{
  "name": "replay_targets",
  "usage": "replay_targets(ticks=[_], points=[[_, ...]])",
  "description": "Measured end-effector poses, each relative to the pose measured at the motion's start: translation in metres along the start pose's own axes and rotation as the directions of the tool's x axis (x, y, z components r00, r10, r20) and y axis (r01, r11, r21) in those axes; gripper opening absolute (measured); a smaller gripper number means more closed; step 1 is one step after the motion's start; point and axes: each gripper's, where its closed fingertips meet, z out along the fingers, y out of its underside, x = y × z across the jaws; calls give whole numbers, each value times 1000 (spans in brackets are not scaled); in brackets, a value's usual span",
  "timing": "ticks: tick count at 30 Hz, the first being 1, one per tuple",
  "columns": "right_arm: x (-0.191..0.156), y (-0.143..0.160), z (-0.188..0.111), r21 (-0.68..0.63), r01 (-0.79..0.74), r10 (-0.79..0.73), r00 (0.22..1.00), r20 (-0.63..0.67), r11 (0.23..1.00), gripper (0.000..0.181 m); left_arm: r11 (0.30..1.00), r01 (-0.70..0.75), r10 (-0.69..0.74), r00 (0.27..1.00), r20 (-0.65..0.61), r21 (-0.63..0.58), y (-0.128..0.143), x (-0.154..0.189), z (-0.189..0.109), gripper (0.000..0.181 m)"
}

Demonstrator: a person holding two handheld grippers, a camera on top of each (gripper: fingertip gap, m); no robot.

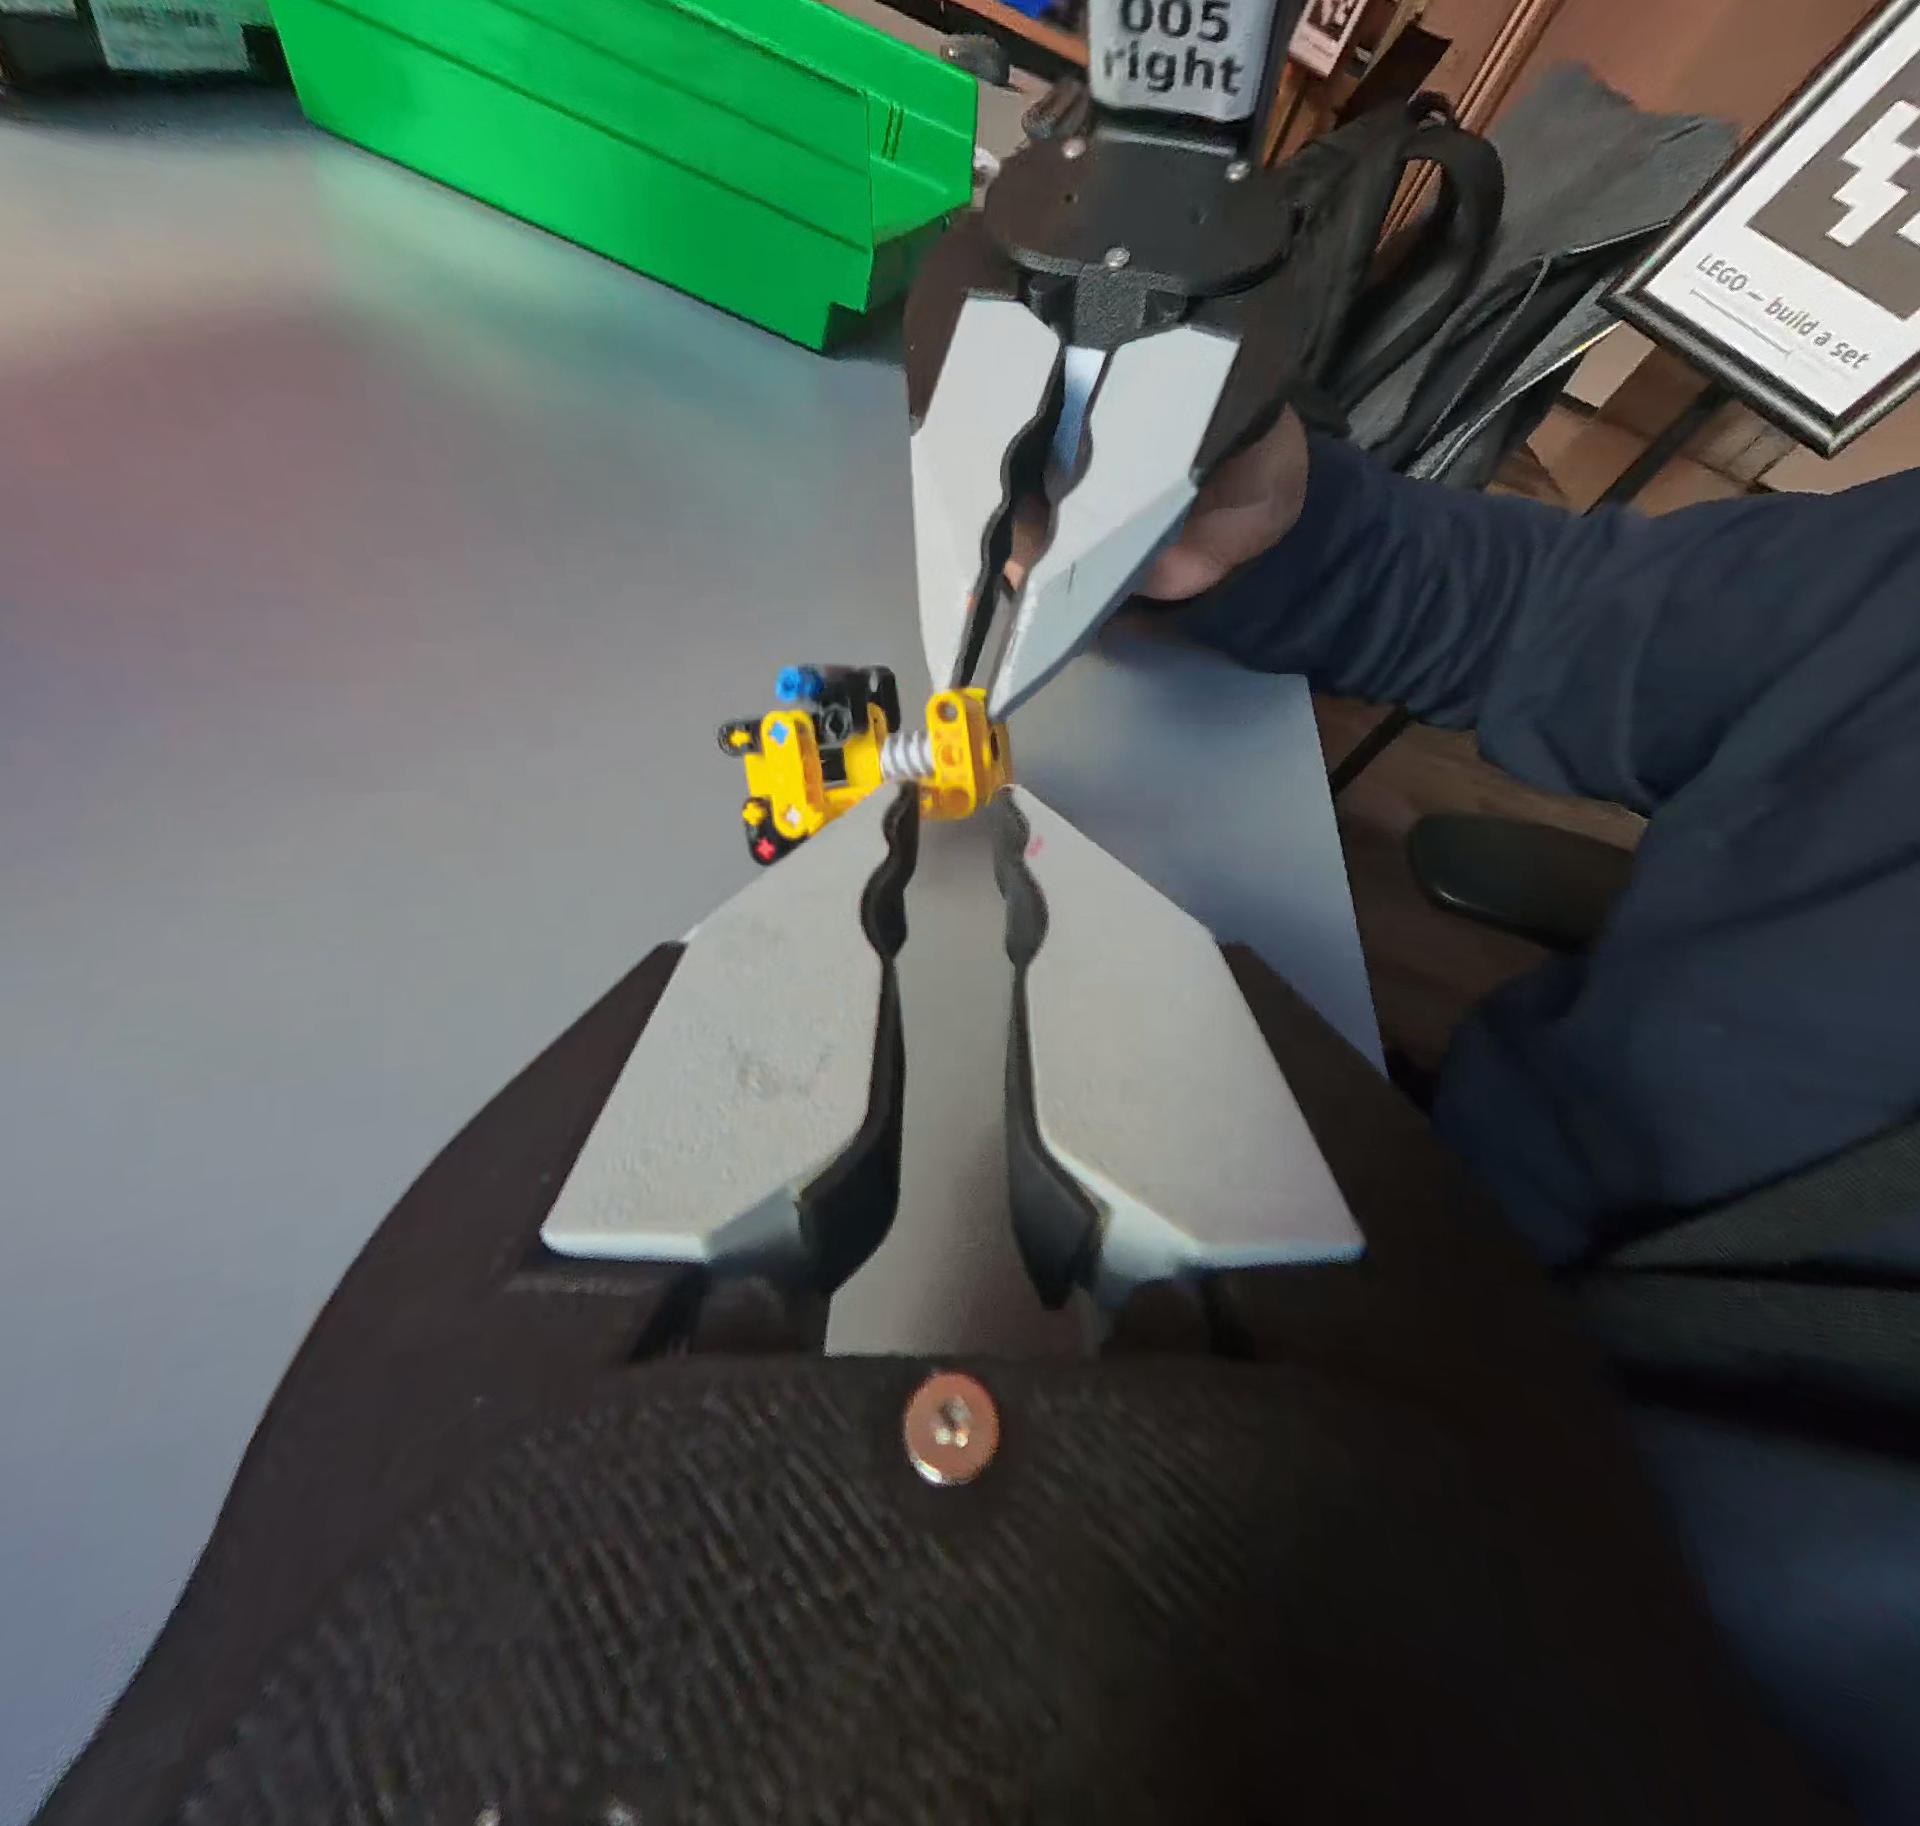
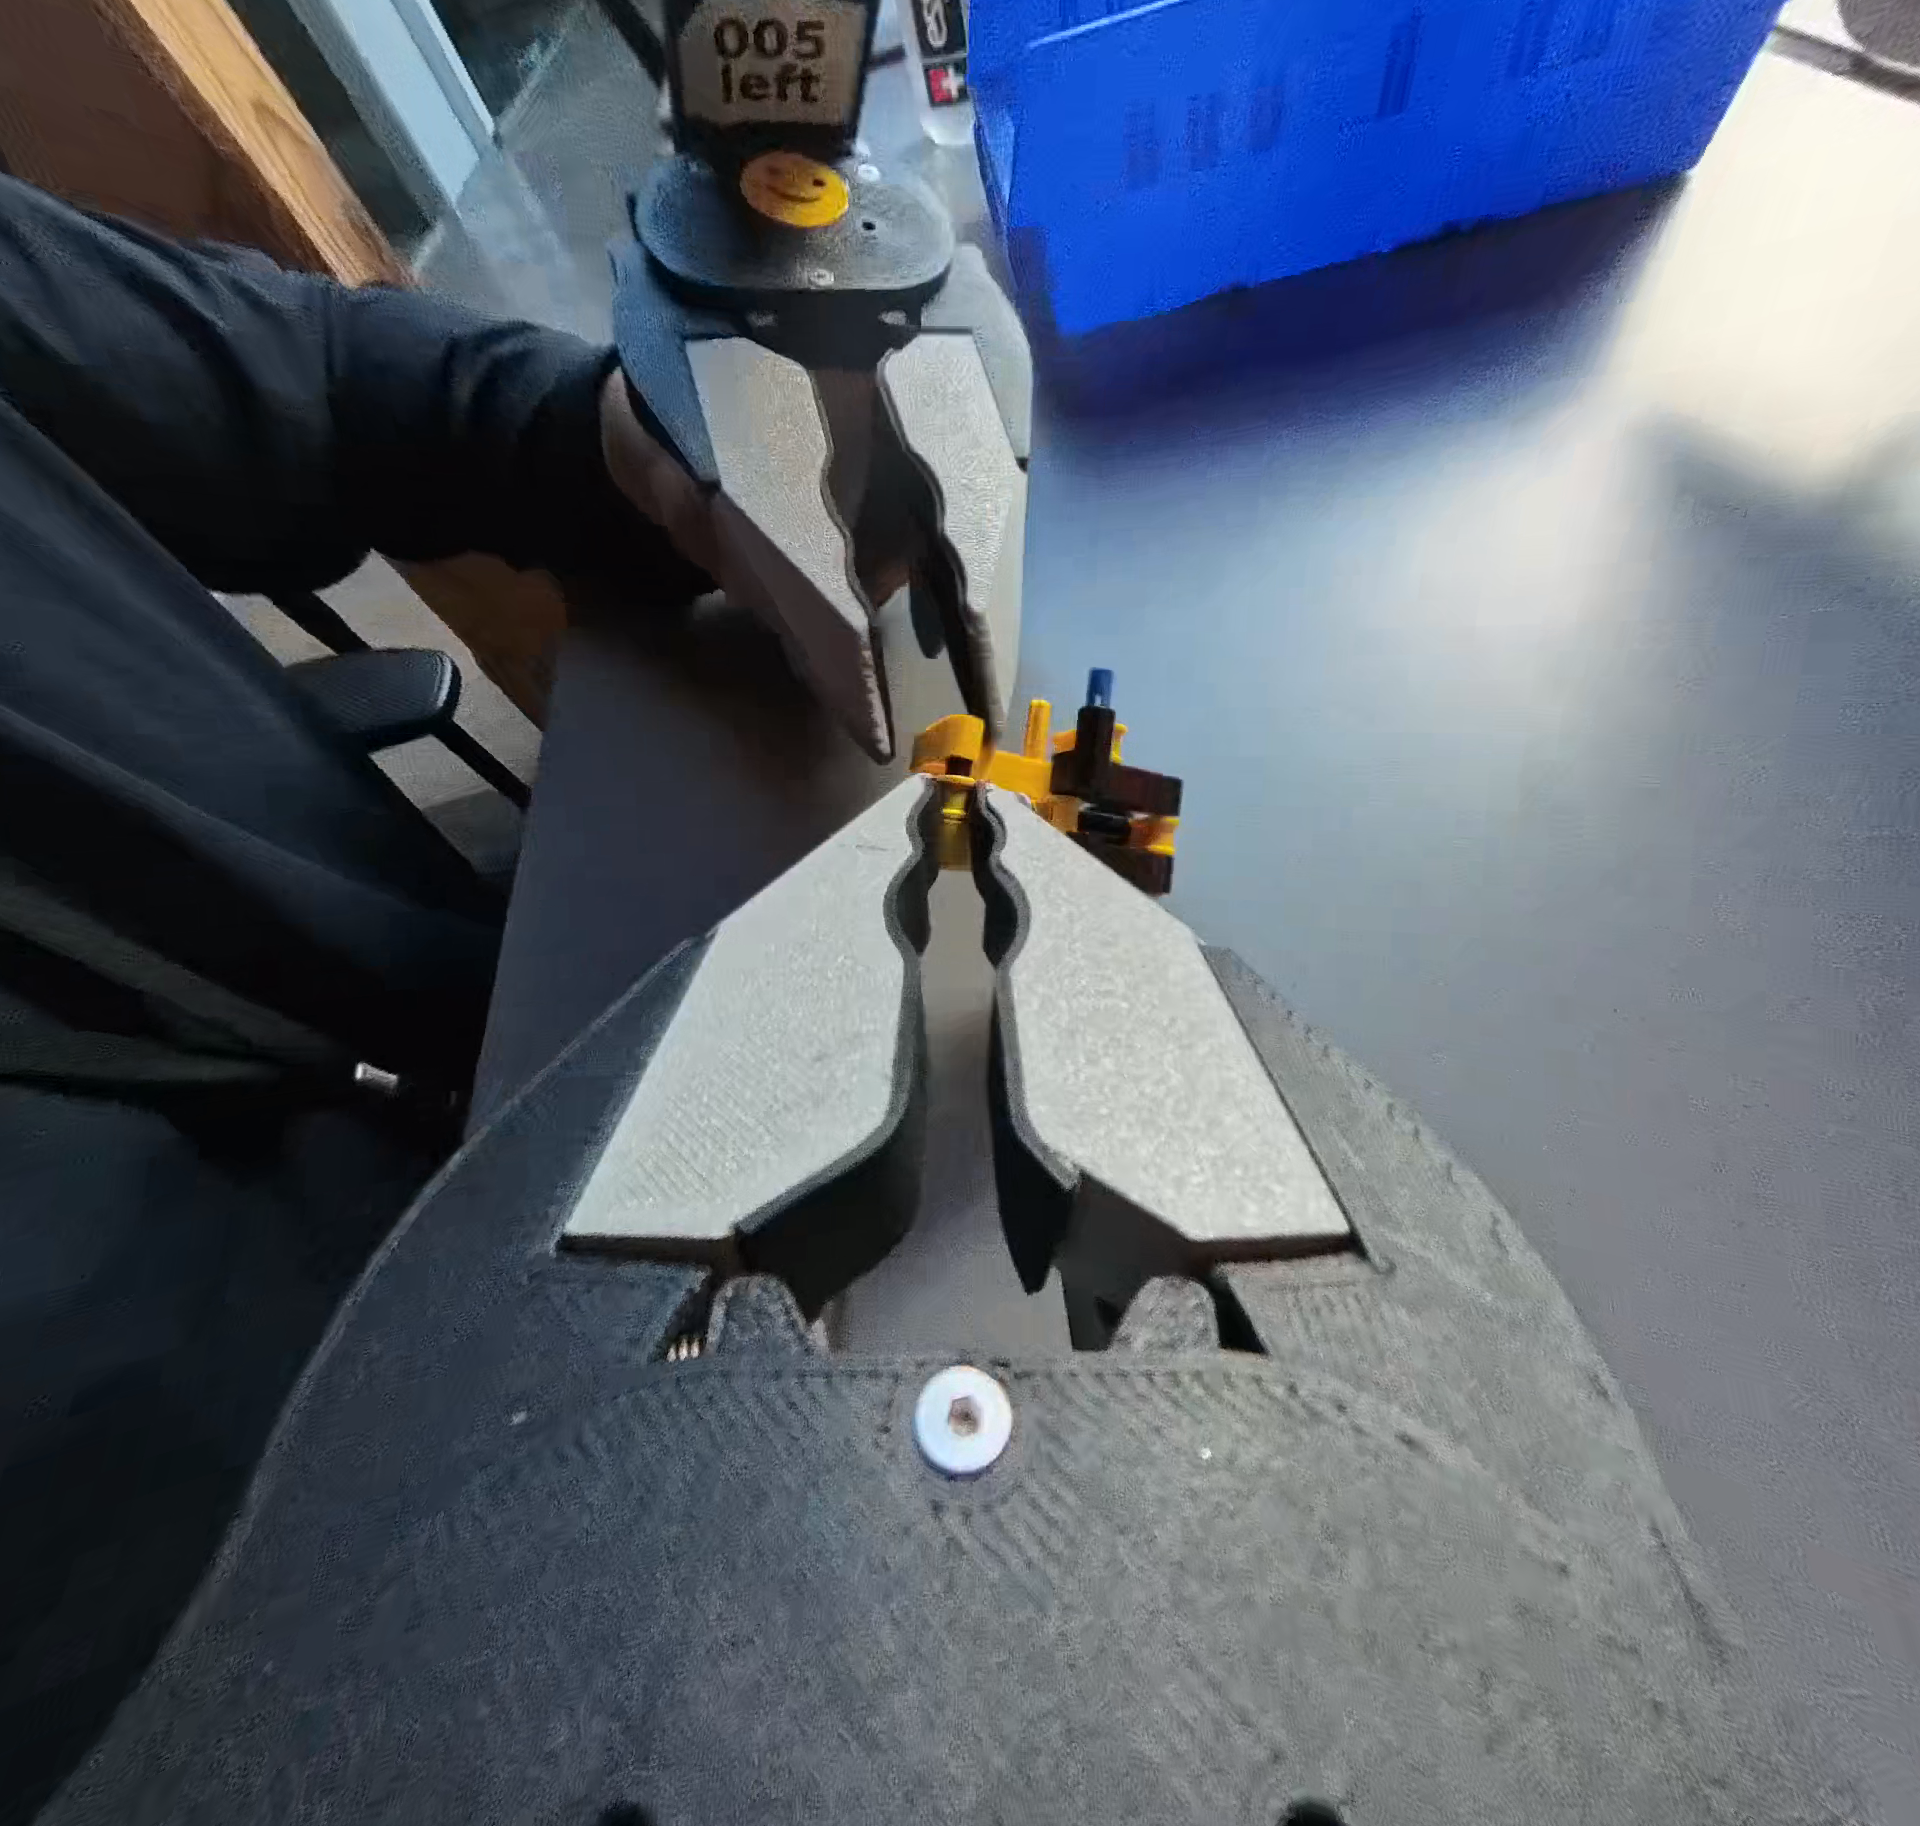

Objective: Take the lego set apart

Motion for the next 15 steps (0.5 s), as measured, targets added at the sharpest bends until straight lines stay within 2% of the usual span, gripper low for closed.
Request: replay_targets(ticks=[2, 3, 4, 6, 9, 11, 15], points=[[-2, 3, 4, -27, 63, -63, 998, -17, 998, 2, 1000, 12, -12, 1000, 10, -24, 4, -2, 4, 19], [-6, 3, 6, -36, 94, -94, 995, -10, 995, 2, 999, 11, -11, 1000, 3, -34, 5, -1, 5, 18], [-6, 3, 7, -47, 124, -126, 992, -32, 991, 2, 999, 2, -3, 1000, -28, -39, 5, 3, 6, 10], [-6, 0, 7, -47, 162, -164, 985, -54, 986, 2, 999, -8, 7, 1000, -15, -45, 7, 2, 5, 8], [-10, -13, 4, 43, 148, -145, 988, -57, 988, 6, 1000, 18, -17, 999, -41, 24, -3, 6, -2, 7], [-8, -7, 1, 19, 125, -123, 991, -60, 992, 20, 996, 36, -33, 999, -35, 79, -9, 4, -7, 7], [-12, -16, 2, 88, 70, -68, 997, -26, 994, 9, 995, 45, -40, 997, -63, 87, -10, 12, -2, 7]])
